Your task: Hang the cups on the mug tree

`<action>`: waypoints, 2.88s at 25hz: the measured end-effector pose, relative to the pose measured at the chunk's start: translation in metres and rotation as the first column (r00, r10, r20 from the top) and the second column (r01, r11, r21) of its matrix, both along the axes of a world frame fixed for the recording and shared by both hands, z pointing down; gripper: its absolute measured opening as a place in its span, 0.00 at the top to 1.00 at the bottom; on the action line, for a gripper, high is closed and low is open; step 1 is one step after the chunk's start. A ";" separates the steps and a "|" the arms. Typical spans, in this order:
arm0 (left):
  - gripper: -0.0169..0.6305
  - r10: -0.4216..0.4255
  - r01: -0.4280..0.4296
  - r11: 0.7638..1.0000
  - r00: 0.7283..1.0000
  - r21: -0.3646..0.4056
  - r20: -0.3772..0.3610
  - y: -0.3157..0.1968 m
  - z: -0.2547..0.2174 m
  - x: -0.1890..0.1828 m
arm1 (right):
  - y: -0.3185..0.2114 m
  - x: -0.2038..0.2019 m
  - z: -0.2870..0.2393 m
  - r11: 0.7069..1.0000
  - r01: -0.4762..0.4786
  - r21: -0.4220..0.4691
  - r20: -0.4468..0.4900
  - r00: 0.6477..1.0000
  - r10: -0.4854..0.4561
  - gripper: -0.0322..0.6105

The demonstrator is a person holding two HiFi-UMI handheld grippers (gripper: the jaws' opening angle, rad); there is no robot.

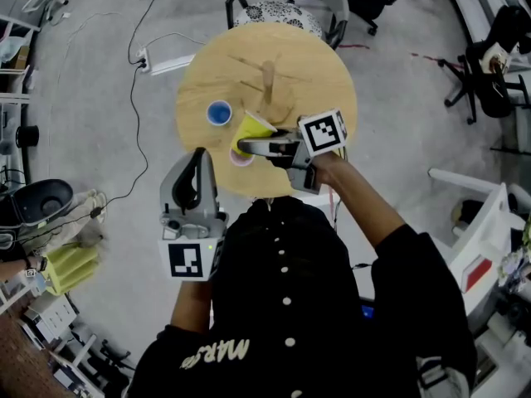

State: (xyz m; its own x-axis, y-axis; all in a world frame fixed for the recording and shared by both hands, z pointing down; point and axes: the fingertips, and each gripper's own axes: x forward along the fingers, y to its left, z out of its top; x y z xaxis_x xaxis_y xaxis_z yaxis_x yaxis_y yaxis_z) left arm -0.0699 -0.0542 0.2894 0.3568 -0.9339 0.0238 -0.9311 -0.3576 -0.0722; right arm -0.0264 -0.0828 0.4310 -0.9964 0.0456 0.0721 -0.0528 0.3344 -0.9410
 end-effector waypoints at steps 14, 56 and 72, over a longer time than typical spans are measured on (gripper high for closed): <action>0.98 0.008 -0.008 1.000 1.000 -0.009 0.004 -0.018 0.005 0.007 | -0.030 0.010 0.023 0.910 -0.108 -0.400 0.038 0.990 0.134 0.52; 0.98 0.028 -0.028 1.000 1.000 -0.008 0.011 -0.034 0.010 0.019 | -0.056 0.058 0.041 0.919 -0.253 -0.302 -0.051 0.967 0.249 0.34; 0.98 -0.012 0.011 1.000 0.999 0.008 0.035 -0.017 0.001 -0.004 | -0.009 0.093 0.018 0.761 -0.061 0.645 -0.291 0.902 0.319 0.83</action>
